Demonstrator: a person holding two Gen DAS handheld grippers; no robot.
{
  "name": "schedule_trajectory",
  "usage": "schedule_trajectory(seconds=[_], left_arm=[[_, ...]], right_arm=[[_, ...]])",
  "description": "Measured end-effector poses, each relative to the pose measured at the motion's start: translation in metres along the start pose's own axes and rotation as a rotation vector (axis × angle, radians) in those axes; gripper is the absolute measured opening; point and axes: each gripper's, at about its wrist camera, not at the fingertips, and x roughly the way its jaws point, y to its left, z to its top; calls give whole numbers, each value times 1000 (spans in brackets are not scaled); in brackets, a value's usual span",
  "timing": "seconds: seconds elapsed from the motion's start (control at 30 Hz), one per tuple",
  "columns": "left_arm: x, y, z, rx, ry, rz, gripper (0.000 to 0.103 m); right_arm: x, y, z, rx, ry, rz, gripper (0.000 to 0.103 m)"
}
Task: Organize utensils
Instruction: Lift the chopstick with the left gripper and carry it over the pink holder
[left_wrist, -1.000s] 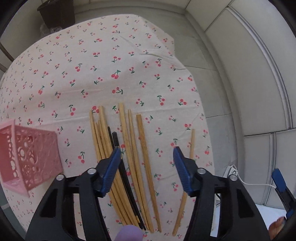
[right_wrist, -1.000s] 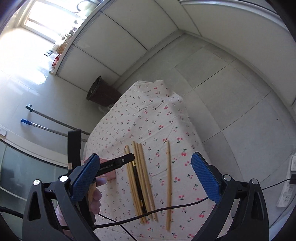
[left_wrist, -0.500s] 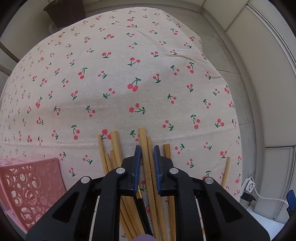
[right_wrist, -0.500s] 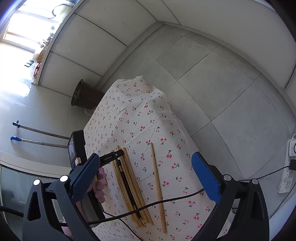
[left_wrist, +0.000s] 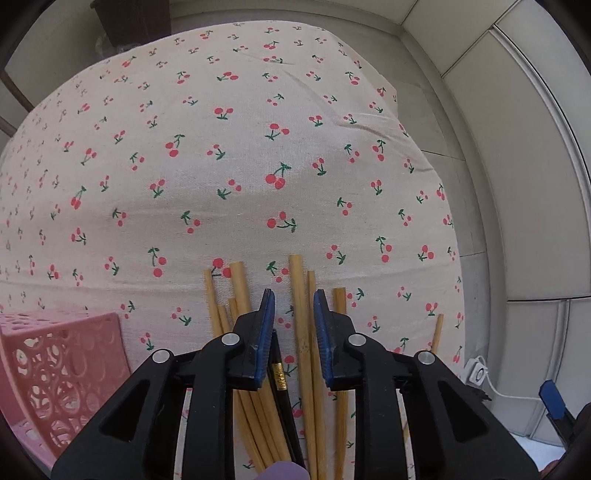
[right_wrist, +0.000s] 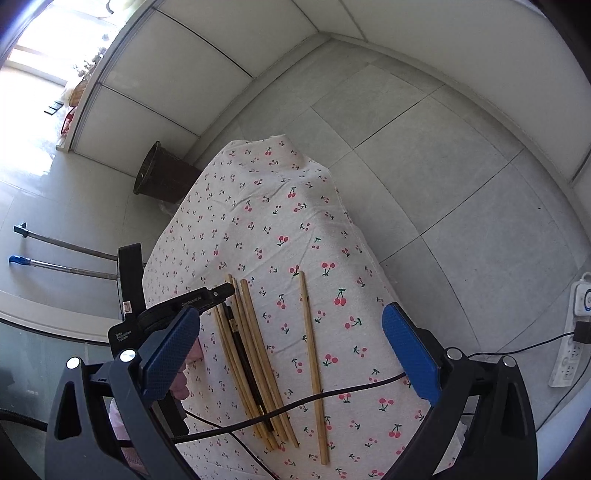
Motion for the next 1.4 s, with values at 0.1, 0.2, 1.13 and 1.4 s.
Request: schedule_trajectory(seconds=[0.1, 0.2, 1.13, 1.4], left_arm=[[6, -2, 1, 5, 11, 5, 22], [11, -9, 7, 16, -7, 32, 14], [-194, 70, -145, 64, -503, -195, 7], [-243, 103, -170, 26, -597, -246, 7]], right_arm=[[3, 2, -1, -10, 8, -2, 96], [4, 1, -1, -10, 10, -10, 96], [136, 50, -17, -308, 43, -486, 25], [117, 79, -51, -450, -67, -462, 5]])
